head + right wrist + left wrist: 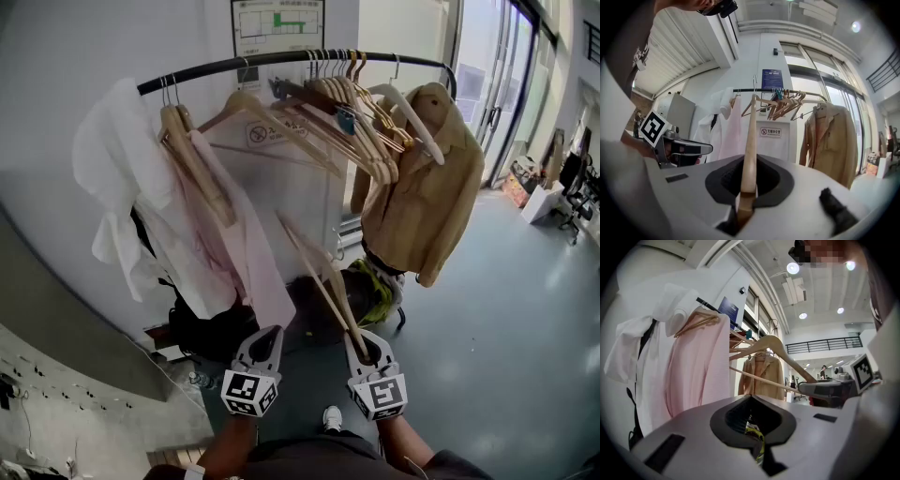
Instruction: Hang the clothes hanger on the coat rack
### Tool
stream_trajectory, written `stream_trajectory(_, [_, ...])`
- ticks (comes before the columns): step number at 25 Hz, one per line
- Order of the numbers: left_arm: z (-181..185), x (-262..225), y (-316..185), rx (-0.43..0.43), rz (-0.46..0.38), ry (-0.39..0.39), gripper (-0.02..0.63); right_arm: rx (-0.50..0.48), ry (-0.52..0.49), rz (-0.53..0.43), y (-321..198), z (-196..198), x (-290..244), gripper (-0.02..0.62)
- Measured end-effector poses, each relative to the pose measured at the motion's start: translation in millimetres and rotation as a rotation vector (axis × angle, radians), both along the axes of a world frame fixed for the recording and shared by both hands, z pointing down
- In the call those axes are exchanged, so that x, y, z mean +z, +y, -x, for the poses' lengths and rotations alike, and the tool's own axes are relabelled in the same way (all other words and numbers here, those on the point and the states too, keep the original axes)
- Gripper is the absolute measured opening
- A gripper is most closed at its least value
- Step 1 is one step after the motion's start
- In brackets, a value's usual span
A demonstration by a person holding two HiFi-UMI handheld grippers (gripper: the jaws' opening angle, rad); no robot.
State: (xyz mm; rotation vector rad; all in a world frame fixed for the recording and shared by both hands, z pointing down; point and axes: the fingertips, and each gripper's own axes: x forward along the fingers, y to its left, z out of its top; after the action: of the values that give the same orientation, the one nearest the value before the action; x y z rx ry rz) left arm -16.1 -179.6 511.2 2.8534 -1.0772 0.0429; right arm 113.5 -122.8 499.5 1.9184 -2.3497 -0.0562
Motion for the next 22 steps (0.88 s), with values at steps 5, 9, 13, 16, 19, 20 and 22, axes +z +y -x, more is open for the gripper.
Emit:
stream_trajectory(5, [-11, 1, -17, -0.082, -0.003, -0.03, 0.009, -0.051, 0.006, 0.0, -32, -21, -1, 0.029])
stream_trajectory(9, [-7, 2, -23, -0.174, 0.006, -0.041, 0.009, -0.114, 0.007, -0.009, -58, -27, -11, 0.029])
stream_trajectory(13, [5, 4, -27, -0.249, 0.02, -0.049, 0.009, -0.189, 0.015, -0.033, -87, -19, -24, 0.029])
stream_trajectory(16, [20, 7, -31, -0.298, 0.03, -0.063, 0.009, -0.206, 0.02, -0.032, -108, -11, -31, 0.029])
stream_trajectory(19, [34, 6, -39, -0.327, 0.03, -0.069, 0.009, -0.207, 0.017, -0.048, -132, 1, -45, 0.029])
stream_trajectory(20, [38, 4, -43, -0.332, 0.025, -0.07, 0.009, -0.206, 0.019, -0.055, -140, 5, -51, 0.029])
stream_trajectory(22, [48, -1, -49, -0.343, 0.015, -0.067, 0.009, -0.201, 0.027, -0.065, -157, 16, -64, 0.029])
